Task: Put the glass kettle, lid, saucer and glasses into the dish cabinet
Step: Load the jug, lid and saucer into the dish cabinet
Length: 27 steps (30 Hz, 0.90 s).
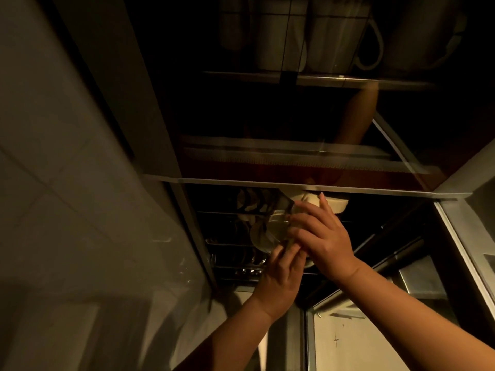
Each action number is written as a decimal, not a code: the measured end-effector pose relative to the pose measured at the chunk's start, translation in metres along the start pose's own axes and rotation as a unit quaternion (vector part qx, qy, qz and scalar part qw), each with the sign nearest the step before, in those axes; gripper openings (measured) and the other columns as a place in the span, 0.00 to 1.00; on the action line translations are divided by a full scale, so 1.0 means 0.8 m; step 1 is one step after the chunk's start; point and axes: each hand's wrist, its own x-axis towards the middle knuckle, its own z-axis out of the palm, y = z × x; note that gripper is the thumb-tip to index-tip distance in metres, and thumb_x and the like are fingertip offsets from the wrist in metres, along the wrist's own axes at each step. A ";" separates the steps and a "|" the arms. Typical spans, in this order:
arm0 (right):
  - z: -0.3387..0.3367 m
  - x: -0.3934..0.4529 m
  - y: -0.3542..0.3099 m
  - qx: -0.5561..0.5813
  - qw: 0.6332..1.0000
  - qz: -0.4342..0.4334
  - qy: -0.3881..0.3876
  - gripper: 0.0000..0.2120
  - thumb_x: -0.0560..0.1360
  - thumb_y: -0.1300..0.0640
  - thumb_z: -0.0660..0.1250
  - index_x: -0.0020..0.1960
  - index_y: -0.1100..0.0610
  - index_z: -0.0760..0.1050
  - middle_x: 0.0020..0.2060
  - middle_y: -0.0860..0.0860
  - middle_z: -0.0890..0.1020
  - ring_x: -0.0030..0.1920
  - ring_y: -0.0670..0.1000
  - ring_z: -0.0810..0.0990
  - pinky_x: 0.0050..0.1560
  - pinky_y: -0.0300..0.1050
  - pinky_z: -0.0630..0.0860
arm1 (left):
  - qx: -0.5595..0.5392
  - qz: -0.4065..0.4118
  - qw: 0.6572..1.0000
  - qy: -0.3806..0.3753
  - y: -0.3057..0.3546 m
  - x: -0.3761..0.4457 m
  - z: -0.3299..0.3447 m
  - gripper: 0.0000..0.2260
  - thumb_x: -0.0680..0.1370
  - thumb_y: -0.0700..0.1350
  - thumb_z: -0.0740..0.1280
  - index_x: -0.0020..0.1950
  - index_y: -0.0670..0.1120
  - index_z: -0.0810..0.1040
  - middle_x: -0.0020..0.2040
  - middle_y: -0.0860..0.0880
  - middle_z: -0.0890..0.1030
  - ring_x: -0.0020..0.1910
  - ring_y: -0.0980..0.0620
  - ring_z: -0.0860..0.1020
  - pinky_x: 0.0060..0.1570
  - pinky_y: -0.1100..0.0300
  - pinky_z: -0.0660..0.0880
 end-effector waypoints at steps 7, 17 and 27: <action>0.009 0.001 0.004 0.012 1.000 0.002 0.024 0.03 0.78 0.56 0.63 0.48 0.55 0.72 0.47 0.57 0.83 0.63 0.57 0.73 0.67 0.65 0.64 | 0.006 0.008 0.998 0.058 -0.004 0.002 0.016 0.23 0.76 0.35 0.58 0.70 0.42 0.57 0.62 0.44 0.61 0.58 0.44 0.67 0.55 0.58 0.76; 0.012 -0.003 0.002 0.015 0.999 -0.021 0.046 0.04 0.79 0.55 0.63 0.48 0.55 0.74 0.46 0.57 0.83 0.63 0.57 0.74 0.66 0.67 0.64 | 0.042 0.050 0.992 0.112 -0.016 -0.003 0.026 0.13 0.81 0.36 0.51 0.65 0.43 0.64 0.58 0.45 0.63 0.55 0.46 0.69 0.59 0.61 0.70; 0.004 -0.008 0.000 -0.001 0.998 -0.035 0.057 0.04 0.78 0.56 0.63 0.48 0.56 0.74 0.44 0.58 0.84 0.60 0.56 0.75 0.66 0.66 0.65 | 0.019 0.060 0.984 0.168 -0.013 -0.002 0.045 0.15 0.81 0.35 0.55 0.67 0.43 0.61 0.57 0.44 0.64 0.52 0.48 0.70 0.67 0.65 0.60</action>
